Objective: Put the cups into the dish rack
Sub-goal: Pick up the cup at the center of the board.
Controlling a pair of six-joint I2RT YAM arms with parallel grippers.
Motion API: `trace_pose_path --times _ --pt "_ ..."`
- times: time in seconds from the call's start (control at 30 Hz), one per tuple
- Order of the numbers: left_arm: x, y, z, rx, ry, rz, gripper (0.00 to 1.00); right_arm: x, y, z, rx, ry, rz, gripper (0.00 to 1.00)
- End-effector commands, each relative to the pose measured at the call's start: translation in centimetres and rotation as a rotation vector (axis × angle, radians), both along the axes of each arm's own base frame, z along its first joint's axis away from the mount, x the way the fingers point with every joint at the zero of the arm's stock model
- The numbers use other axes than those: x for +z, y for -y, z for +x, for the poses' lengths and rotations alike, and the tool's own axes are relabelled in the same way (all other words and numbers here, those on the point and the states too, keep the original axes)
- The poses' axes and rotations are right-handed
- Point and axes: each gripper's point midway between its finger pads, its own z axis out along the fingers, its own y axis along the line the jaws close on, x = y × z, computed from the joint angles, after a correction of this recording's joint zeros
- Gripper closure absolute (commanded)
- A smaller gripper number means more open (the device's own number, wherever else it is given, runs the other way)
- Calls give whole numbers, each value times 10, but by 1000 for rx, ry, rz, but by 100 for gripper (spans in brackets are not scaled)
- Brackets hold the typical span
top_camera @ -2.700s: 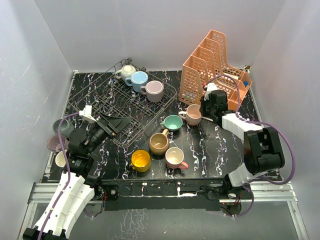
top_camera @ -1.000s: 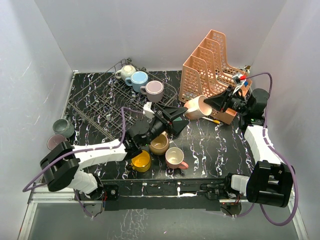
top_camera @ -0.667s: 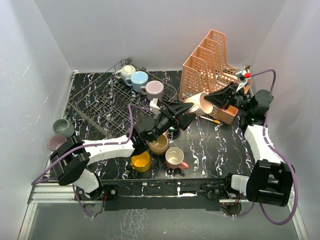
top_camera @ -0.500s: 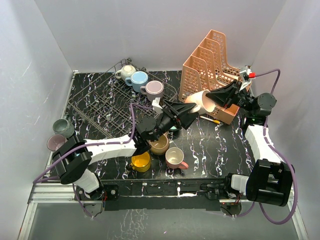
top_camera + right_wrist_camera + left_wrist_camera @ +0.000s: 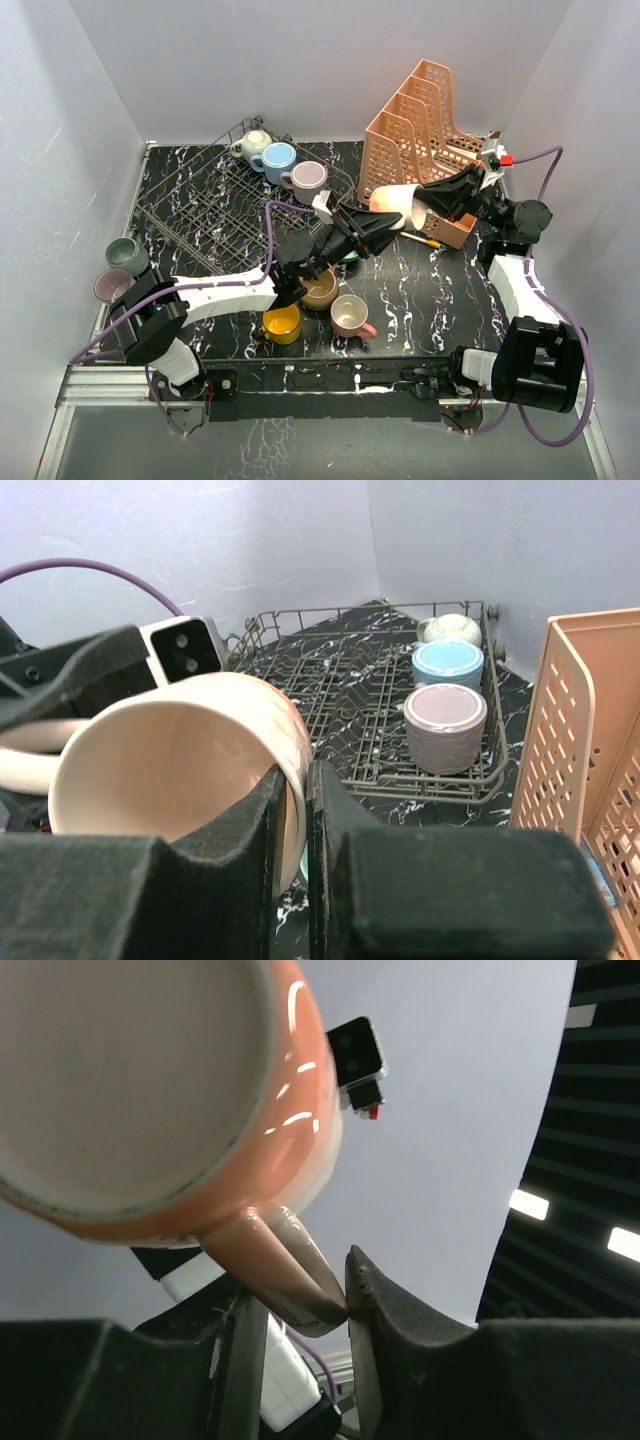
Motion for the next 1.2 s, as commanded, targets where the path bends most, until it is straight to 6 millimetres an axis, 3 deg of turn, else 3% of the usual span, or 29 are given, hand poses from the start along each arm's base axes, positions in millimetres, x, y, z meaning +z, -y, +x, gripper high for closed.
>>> trace_pose_path --times 0.0,0.1,0.13,0.37,0.57,0.77,0.9,1.0,1.1,1.17 --pt "47 -6 -3 8 108 -118 80 7 -13 -29 97 91 -59 92" --pt "49 -5 -6 -5 133 -123 98 3 -14 -34 111 98 -77 92" --pt "50 -4 -7 -9 143 -120 100 0 -14 -35 116 95 -84 92" --pt "42 -8 -11 -5 226 -87 100 -13 -14 -36 122 70 -119 86" --pt "36 -12 -16 -25 277 -80 100 -25 -11 -29 119 34 -156 68" --pt "37 -9 -22 -58 316 -90 100 -39 -7 -22 94 23 -225 61" --pt "37 -5 -23 -76 329 -94 100 -43 -8 -22 83 36 -244 67" --pt "35 -2 -21 -78 329 -83 100 -44 -8 -23 96 51 -256 91" --pt "22 -3 -16 -57 291 -53 100 -39 -8 -24 99 75 -268 92" --pt "10 -6 -11 -40 246 -32 83 -35 -9 -24 103 85 -270 92"
